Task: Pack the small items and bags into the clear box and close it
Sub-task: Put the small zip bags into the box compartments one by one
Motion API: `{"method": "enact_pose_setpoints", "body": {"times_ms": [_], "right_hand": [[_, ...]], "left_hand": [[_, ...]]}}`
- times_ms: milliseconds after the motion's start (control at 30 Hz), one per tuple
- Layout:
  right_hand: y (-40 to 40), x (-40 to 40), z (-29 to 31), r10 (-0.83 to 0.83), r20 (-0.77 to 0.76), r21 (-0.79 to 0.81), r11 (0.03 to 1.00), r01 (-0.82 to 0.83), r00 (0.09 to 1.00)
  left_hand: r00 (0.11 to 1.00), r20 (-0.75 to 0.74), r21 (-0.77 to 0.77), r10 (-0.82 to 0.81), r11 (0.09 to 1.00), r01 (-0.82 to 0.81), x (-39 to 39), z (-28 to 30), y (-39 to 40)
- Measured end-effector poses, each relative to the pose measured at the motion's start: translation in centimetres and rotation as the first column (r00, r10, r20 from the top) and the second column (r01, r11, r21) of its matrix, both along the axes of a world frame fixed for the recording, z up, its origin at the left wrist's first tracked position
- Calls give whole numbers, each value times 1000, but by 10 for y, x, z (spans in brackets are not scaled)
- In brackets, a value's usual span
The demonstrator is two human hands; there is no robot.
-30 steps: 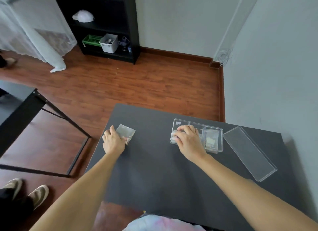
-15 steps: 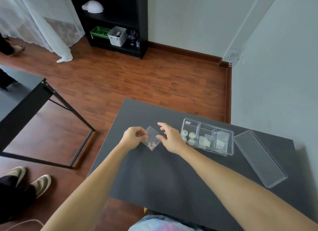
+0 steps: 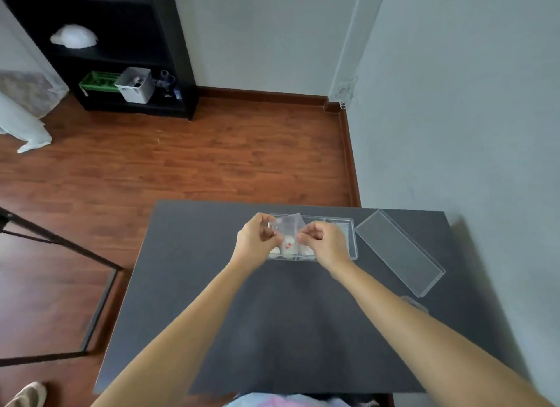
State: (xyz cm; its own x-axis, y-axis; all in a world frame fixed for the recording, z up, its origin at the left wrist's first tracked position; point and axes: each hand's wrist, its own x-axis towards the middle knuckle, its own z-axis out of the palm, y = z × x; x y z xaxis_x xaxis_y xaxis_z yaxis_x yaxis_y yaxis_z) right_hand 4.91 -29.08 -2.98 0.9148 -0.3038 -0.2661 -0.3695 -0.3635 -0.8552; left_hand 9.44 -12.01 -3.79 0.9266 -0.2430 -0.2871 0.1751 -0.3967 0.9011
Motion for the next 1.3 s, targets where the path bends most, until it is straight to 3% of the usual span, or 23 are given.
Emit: {"method": "enact_pose_setpoints", "body": {"times_ms": [100,267,433,733,867,1000,1133,1300], "right_hand": [[-34,-15,-3,-87,22,-63,994,88,996],[-79,-33,-10,-180,75,-220,956,192,981],[-99,-37,-18,-41,41,-364,930,53,998],[-106,-16,-30,144,-176,-582,782,-221,974],[-105,-9,-37,133,-312,-619,723,-307,941],[-103,-7,-42,145,-382,-621,691,-370,913],[-108,-12,-41,247,-323,-605,688,-400,913],[-125,-43,-26,201,-73,-476,854,-212,977]], "left_hand": [[1000,14,-21,27,999,-26,-4,3,-43],[987,85,90,-138,987,130,-5,-5,-99],[955,123,303,-269,927,222,-2,-22,-128],[766,201,753,-610,596,277,8,-30,-148],[710,145,857,-689,447,258,7,-31,-155],[697,103,877,-709,396,273,6,-35,-161],[703,113,864,-702,419,279,4,-32,-160],[780,289,694,-555,683,229,-7,-19,-151]]}}
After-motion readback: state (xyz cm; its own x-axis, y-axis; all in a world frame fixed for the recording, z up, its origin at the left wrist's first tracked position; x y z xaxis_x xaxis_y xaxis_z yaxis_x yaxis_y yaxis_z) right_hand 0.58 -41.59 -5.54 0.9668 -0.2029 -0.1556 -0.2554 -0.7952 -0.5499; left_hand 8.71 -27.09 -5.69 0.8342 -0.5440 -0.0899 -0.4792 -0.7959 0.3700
